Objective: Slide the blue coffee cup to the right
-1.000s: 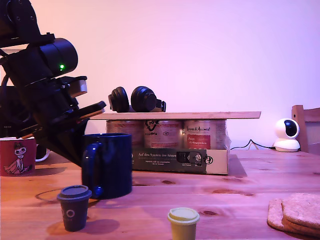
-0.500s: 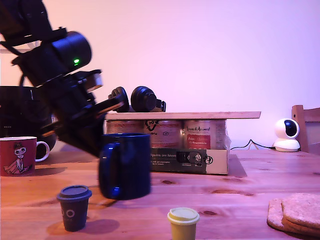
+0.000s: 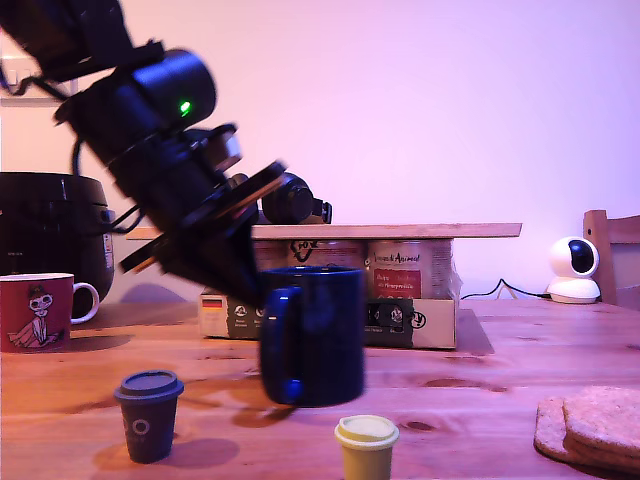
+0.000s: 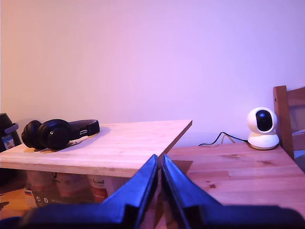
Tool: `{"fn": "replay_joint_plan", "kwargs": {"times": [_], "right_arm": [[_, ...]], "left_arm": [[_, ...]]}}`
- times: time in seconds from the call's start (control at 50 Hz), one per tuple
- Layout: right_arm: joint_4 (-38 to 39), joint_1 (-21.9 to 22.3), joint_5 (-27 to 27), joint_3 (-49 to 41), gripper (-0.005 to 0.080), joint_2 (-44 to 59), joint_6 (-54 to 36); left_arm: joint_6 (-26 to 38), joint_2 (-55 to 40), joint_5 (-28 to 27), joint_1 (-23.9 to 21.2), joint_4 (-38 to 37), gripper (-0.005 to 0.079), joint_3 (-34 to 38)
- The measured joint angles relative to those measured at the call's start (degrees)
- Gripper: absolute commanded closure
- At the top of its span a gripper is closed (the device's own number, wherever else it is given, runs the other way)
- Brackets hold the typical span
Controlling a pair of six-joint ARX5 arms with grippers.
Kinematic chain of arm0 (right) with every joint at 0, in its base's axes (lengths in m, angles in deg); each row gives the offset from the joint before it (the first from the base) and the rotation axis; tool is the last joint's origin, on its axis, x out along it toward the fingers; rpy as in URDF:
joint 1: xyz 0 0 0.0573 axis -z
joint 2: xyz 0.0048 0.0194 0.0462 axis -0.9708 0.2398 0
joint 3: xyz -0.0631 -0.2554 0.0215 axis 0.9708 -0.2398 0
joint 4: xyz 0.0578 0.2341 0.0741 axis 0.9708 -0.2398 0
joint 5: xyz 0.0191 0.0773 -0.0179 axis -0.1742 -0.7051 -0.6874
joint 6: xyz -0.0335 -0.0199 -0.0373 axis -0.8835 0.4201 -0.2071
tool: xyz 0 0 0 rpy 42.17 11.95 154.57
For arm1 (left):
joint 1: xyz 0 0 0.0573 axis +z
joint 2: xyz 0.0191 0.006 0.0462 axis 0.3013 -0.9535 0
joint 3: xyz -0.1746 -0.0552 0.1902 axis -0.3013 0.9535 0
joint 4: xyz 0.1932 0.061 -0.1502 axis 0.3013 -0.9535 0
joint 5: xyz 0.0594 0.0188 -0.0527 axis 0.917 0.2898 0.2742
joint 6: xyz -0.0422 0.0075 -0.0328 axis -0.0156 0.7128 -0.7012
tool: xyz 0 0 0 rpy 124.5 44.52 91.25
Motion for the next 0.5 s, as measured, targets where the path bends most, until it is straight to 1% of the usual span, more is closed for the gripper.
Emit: {"fn": "replay_joint_plan", "kwargs": {"times": [0.24,0.36,0.5], "right_arm": [[0.0,0.0,0.0,0.0,0.0763,0.0,0.0],[0.0,0.0,0.0,0.0,0.0763,0.0,0.0],[0.0,0.0,0.0,0.0,0.0763,0.0,0.0]], "left_arm": [[-1.0,0.0,-3.7,-2.1,-0.4,0.0763,-1.6],[-1.0,0.0,-3.6,-2.8,-0.1,0.0763,-1.6],[-0.9,0.0,-1.4,-2.9,2.1,0.0763,-1.7]]}}
